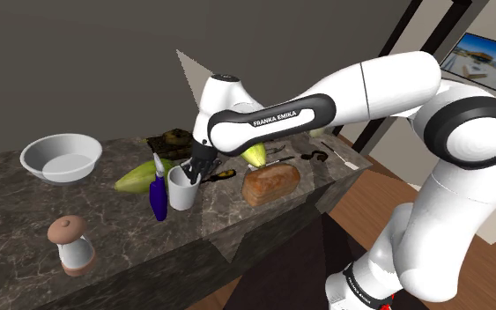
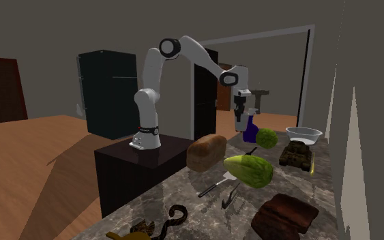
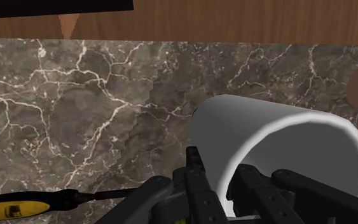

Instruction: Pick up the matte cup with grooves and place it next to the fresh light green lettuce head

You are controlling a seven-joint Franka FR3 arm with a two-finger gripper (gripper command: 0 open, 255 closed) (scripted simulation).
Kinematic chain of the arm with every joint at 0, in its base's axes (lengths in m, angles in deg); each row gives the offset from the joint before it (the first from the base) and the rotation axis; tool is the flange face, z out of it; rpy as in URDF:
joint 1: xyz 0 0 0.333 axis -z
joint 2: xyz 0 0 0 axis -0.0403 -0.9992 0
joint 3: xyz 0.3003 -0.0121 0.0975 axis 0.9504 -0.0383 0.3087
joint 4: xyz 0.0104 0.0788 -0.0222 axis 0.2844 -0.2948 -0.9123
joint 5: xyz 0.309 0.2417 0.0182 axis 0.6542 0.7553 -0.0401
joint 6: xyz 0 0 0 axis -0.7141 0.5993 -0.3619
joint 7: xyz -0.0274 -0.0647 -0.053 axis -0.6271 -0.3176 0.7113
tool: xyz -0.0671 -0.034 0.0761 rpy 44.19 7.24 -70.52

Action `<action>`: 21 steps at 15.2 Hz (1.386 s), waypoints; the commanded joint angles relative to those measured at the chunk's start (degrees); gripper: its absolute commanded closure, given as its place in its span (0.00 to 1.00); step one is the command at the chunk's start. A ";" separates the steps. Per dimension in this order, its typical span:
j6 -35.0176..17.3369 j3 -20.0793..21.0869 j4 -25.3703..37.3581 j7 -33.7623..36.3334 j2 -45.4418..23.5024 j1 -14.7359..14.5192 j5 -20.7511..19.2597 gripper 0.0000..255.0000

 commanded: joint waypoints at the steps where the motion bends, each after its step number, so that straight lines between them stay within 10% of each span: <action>1: -1.37 -0.01 -0.37 -0.13 -0.95 0.00 0.00 1.00; 21: -9.53 -0.04 -2.44 -0.67 -7.06 -0.16 0.01 1.00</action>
